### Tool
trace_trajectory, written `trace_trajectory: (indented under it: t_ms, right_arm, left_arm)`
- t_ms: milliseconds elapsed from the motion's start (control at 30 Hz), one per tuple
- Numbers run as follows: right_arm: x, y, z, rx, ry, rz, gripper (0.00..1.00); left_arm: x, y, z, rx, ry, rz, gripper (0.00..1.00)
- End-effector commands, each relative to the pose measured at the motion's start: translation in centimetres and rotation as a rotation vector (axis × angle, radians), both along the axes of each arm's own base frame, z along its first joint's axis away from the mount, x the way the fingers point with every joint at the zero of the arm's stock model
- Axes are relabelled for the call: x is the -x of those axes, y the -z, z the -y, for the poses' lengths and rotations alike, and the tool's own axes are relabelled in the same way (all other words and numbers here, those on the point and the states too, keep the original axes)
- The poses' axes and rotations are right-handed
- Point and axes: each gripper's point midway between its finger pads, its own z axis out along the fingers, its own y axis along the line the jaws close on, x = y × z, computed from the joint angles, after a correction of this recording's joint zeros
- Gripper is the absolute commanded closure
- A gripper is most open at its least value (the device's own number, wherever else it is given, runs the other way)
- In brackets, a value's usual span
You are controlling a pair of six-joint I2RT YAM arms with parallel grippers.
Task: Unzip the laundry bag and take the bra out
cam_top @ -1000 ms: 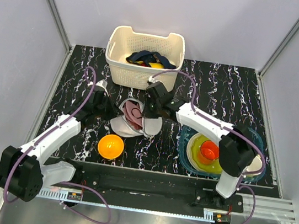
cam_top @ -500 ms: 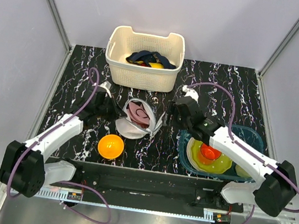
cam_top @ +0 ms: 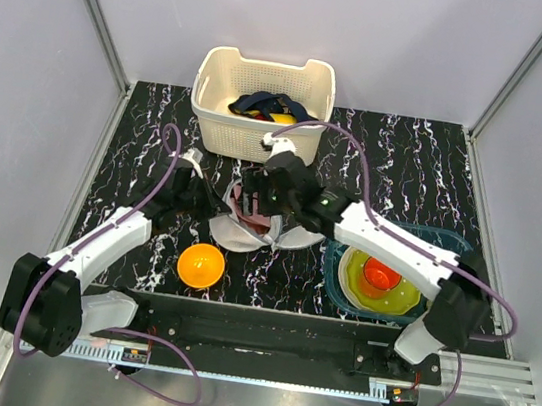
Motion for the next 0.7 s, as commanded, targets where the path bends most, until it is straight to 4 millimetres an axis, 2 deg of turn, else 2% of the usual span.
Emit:
trace_trajectory:
  t_ms: [0, 33, 67, 167, 300, 400, 667]
  right_arm:
    - [-0.8, 2.9, -2.3, 0.074, -0.078, -0.029, 0.21]
    - [-0.7, 3.8, -2.8, 0.085, -0.097, -0.051, 0.18]
    - [-0.9, 5.6, -3.2, 0.116, -0.099, -0.076, 0.18]
    - [-1.4, 7.5, -3.9, 0.147, -0.111, -0.097, 0.17]
    - [-2.2, 8.9, -4.3, 0.170, -0.087, -0.105, 0.18]
    - [-3.0, 8.9, -4.3, 0.139, -0.054, -0.109, 0.22]
    - [-3.2, 6.9, -4.0, 0.039, -0.006, -0.089, 0.20]
  left_arm:
    - [-0.4, -0.9, 0.2, 0.019, 0.005, 0.035, 1.00]
    - [-0.4, -0.9, 0.2, 0.018, 0.004, 0.036, 1.00]
    - [-0.4, -0.9, 0.2, 0.020, 0.006, 0.037, 1.00]
    - [-0.4, -1.0, 0.2, 0.021, 0.007, 0.035, 1.00]
    - [-0.2, -1.0, 0.2, 0.019, 0.011, 0.031, 1.00]
    - [0.0, -0.6, 0.1, -0.001, 0.029, 0.013, 1.00]
    - [0.4, -0.3, -0.3, -0.032, 0.041, 0.005, 1.00]
